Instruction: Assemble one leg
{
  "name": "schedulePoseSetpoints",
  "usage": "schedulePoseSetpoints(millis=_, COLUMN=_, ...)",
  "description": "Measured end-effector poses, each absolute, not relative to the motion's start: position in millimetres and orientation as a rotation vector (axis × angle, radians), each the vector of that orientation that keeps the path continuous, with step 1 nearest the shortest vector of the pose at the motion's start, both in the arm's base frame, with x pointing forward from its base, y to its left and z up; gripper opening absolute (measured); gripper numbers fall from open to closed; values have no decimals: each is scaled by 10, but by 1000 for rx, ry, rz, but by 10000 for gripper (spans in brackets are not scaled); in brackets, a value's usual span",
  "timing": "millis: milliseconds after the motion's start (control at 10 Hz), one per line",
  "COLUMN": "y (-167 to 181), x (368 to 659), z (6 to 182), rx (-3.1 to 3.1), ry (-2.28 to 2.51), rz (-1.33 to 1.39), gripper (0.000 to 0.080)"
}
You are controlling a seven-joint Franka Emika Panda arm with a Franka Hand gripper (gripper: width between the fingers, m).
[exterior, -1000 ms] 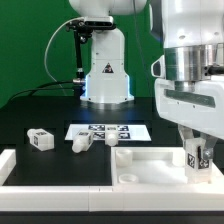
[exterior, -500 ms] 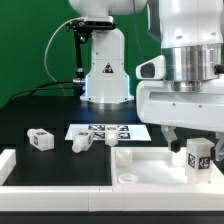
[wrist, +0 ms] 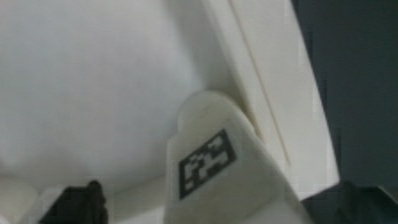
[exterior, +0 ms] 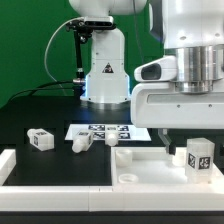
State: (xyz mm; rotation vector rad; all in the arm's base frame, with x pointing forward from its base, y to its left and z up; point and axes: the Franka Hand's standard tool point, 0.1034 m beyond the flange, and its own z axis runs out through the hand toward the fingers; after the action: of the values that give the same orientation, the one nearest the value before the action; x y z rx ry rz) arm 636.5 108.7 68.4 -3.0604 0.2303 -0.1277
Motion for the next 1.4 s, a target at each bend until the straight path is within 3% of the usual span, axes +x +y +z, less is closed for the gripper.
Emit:
schedulePoseSetpoints(millis=100, y=1129, x=6361, z=687, rx=-3083, ry=-48, rz=-141, gripper=649)
schedulePoseSetpoints(millis=300, y=1126, x=6368, z=684, rx=-3082, ry=-66, rz=-148, gripper=649)
schedulePoseSetpoints(millis=400, y=1126, x=6367, z=683, rx=-3082, ry=-61, rz=-148, gripper=549)
schedulePoseSetpoints(millis=500, y=1127, x=6367, z=682, rx=-3081, ry=0, rz=-146, gripper=549)
schedulePoseSetpoints(millis=600, y=1128, x=6366, z=680, rx=-3075, ry=109, rz=-142, gripper=349)
schedulePoseSetpoints(millis=700, y=1131, x=6366, z=679, rx=-3064, ry=238, rz=-138, gripper=285)
schedulePoseSetpoints(millis=1400, y=1130, x=6381, z=679, rx=-2549, ry=1610, rz=-68, gripper=285)
